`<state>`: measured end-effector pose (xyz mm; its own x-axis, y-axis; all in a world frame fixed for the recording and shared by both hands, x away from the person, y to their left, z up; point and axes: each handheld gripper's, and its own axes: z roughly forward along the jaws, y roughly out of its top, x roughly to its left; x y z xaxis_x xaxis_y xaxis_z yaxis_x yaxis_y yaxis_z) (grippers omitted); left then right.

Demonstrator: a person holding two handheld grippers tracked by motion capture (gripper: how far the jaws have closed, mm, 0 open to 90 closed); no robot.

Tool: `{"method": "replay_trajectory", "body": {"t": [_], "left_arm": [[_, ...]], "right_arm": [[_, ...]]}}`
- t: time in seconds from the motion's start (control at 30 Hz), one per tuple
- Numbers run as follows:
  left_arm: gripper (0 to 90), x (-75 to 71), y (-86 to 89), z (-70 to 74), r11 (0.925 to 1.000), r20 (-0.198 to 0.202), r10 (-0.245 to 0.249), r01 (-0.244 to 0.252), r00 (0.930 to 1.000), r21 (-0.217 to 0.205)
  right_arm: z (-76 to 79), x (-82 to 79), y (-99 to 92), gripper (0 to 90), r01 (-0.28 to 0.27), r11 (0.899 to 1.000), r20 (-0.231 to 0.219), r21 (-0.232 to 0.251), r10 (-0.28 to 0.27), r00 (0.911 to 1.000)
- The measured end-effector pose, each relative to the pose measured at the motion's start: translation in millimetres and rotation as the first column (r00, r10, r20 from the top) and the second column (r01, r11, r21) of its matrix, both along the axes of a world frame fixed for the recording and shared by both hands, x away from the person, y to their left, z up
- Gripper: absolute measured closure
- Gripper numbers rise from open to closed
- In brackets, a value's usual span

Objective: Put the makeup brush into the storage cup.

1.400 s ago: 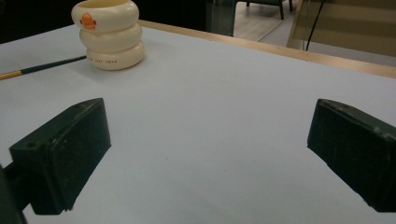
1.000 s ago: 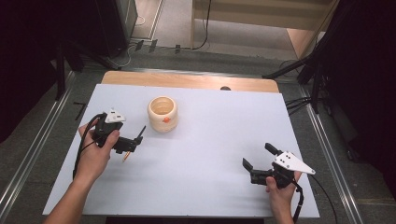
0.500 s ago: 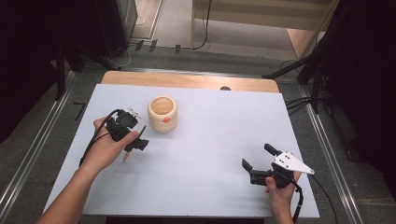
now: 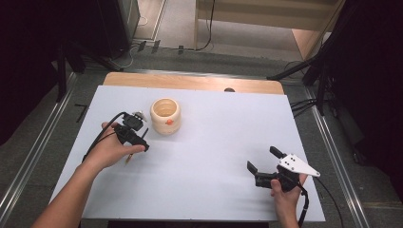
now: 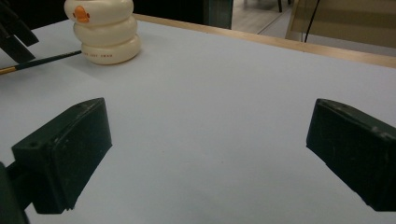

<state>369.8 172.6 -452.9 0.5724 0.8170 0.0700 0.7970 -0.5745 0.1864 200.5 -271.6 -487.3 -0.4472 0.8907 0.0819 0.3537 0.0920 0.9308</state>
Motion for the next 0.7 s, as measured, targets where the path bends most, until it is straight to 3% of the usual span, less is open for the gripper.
{"method": "replay_trajectory", "body": {"t": [0.3, 0.53, 0.7], "left_arm": [[47.9, 3.6, 1.6, -7.6, 0.9992, -0.078, 0.019, -0.016, 0.9968, 0.037], [58.7, 5.3, 1.5, -10.9, 0.9989, -0.107, 0.02, -0.015, 0.9941, 0.044], [72.0, 8.9, 1.6, -10.6, 0.9984, -0.13, 0.019, -0.012, 0.9914, 0.056]], "right_arm": [[-0.7, 0.4, 0.5, 0.5, -0.001, 1.0, -0.005, -0.002, 0.001, 1.0], [-1.8, 0.7, 0.9, 0.5, 0.002, 1.0, -0.011, -0.001, -0.002, 0.9999], [-3.6, 1.7, 0.9, 0.5, 0.005, 1.0, -0.013, -0.004, -0.005, 0.9999]]}}
